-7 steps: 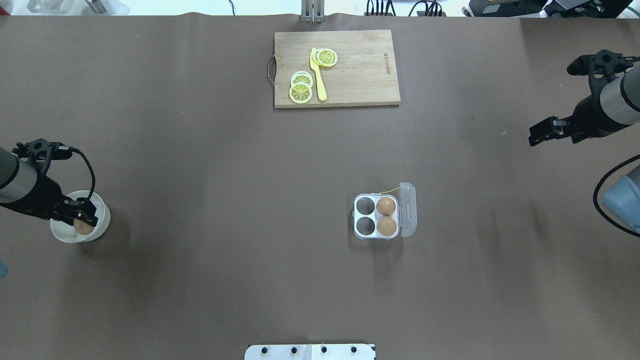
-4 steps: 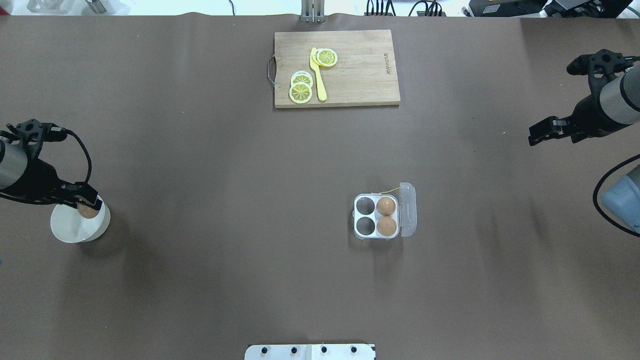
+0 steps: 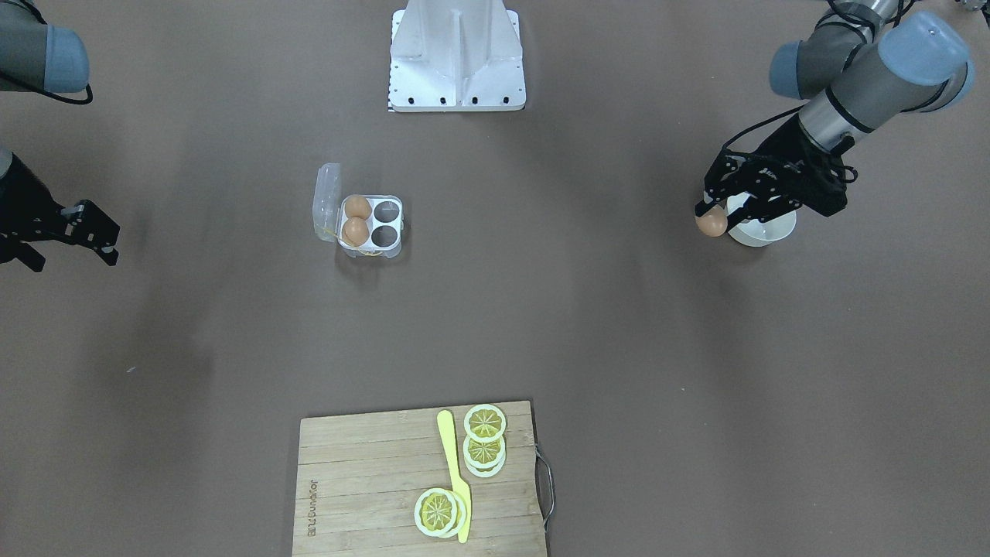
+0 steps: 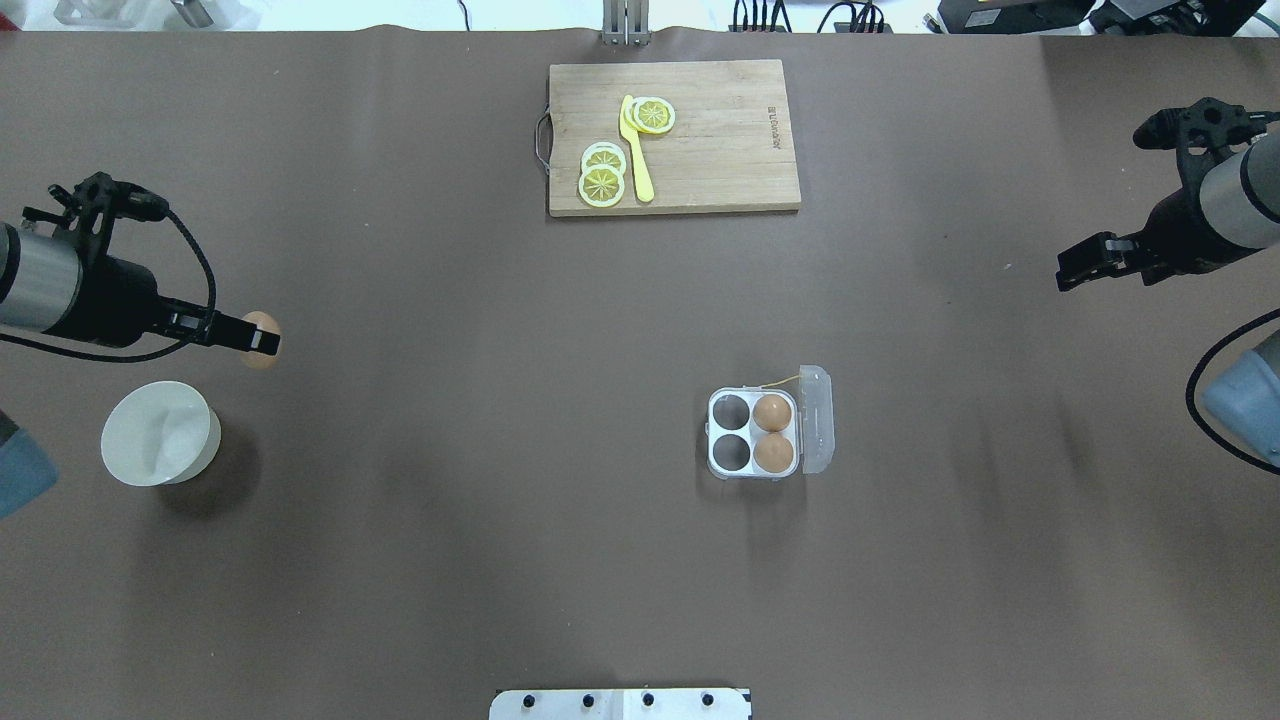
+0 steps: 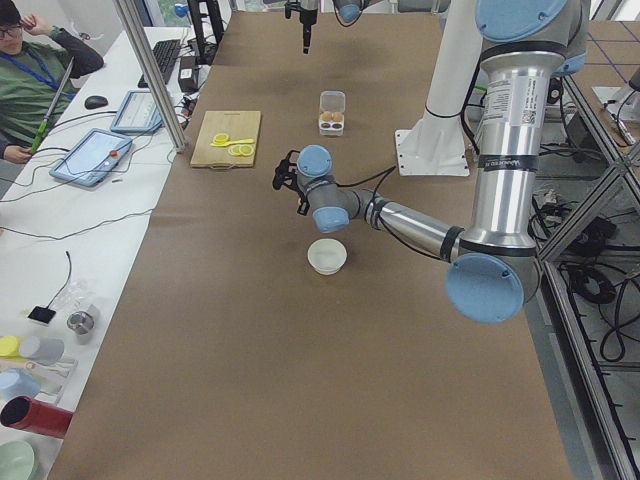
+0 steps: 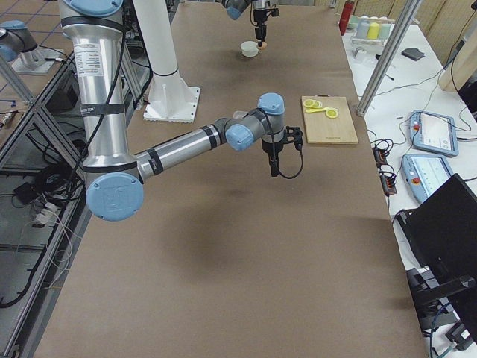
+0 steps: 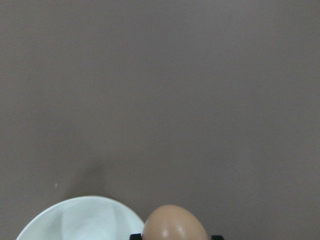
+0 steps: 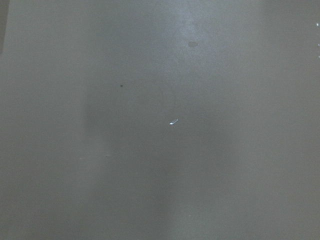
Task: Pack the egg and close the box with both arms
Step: 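Lift the egg and carry it with the left gripper to the egg box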
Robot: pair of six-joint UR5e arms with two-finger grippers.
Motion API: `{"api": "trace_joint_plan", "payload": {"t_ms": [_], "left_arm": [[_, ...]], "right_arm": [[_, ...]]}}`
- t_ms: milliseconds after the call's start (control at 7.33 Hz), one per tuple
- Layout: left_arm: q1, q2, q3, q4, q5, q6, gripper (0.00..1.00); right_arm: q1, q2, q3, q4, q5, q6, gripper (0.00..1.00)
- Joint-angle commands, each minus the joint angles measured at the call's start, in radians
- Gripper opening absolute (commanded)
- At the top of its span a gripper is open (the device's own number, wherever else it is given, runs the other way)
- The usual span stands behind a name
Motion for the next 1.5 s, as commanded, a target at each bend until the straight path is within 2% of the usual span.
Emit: {"api": "trace_joint_plan", "payload": {"t_ms": [0, 136, 273, 545, 682, 818, 1091, 1364], "left_arm": [[0.02, -0.163, 0.021, -0.028, 0.001, -0.01, 0.0], [0.075, -0.241, 0.029, -0.028, 0.01, -0.042, 0.0], [0.147, -0.286, 0.023, -0.035, 0.107, -0.095, 0.0], [0.374, -0.315, 0.065, -0.184, 0.435, -0.094, 0.0], [0.446, -0.379, 0.13, -0.199, 0.524, -0.044, 0.0], [0.482, -0.468, 0.227, -0.223, 0.533, 0.035, 0.0], [0.532, -0.522, 0.366, -0.426, 0.588, 0.042, 0.0], [0.543, -0.636, 0.456, -0.427, 0.625, 0.047, 0.0]], "right_arm": [[0.0, 0.001, 0.001, 0.0, 0.0, 0.0, 1.0], [0.0, 0.002, 0.003, 0.0, 0.0, 0.0, 1.0], [0.0, 0.002, 0.001, -0.002, 0.0, 0.0, 1.0], [0.0, 0.002, 0.003, 0.0, 0.002, 0.0, 1.0], [0.0, 0.004, 0.003, 0.0, 0.002, 0.0, 1.0], [0.0, 0.01, 0.003, 0.0, 0.002, 0.002, 1.0], [0.0, 0.016, 0.003, -0.002, 0.002, 0.002, 1.0], [0.0, 0.018, 0.003, -0.002, 0.0, 0.002, 1.0]]}}
